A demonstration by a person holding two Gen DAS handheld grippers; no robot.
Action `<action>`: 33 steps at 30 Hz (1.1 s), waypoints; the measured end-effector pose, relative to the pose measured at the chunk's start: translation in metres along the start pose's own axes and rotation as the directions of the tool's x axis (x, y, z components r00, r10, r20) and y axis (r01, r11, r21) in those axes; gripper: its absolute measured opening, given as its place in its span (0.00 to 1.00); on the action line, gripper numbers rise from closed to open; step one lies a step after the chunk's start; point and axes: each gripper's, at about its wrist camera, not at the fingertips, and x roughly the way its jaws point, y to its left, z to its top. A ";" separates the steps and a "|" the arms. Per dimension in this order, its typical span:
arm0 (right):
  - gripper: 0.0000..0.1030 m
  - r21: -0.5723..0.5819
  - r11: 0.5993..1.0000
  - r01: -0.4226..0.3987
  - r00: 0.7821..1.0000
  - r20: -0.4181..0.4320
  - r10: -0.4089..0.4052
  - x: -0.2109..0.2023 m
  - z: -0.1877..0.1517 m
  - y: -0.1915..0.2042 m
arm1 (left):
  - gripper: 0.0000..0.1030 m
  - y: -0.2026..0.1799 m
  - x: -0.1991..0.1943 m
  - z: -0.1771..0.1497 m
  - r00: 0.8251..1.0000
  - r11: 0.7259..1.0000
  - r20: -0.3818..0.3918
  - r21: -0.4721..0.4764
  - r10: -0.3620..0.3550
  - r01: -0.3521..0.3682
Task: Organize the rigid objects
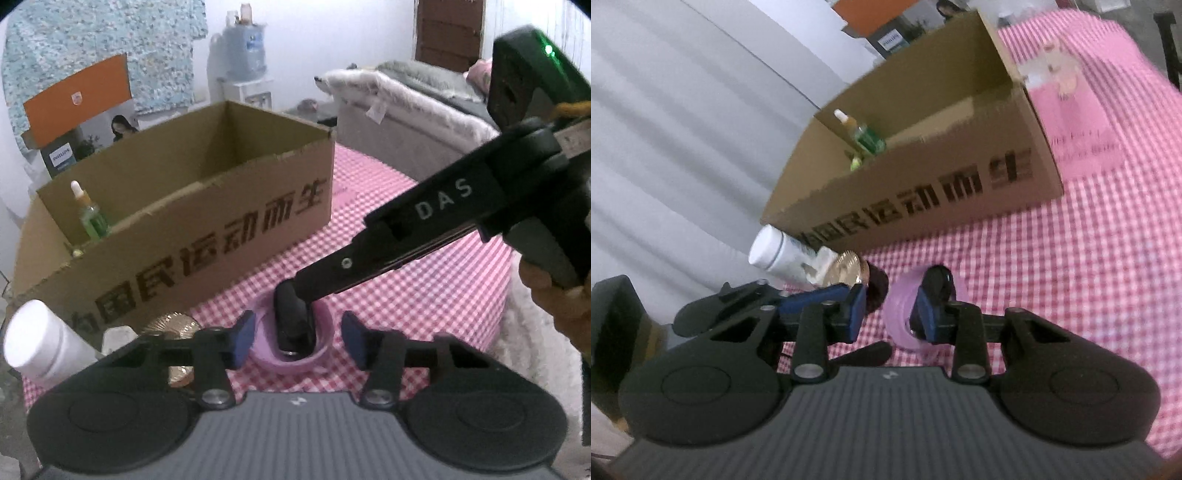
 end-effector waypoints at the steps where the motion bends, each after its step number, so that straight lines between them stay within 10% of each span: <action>1: 0.25 0.005 1.000 0.003 1.000 0.000 -0.003 0.003 -0.001 -0.001 | 0.40 -0.001 0.004 0.000 1.000 1.000 -0.006 0.000 0.004 -0.004; 6: 0.21 0.005 1.000 0.025 1.000 -0.005 -0.025 0.011 -0.002 -0.009 | 0.28 0.000 0.017 0.001 0.999 1.000 -0.032 -0.012 0.017 -0.017; 33: 0.22 -0.002 0.997 0.073 0.995 -0.074 -0.073 0.057 0.003 -0.018 | 0.33 0.009 0.055 0.005 0.994 0.999 -0.108 -0.038 0.014 -0.018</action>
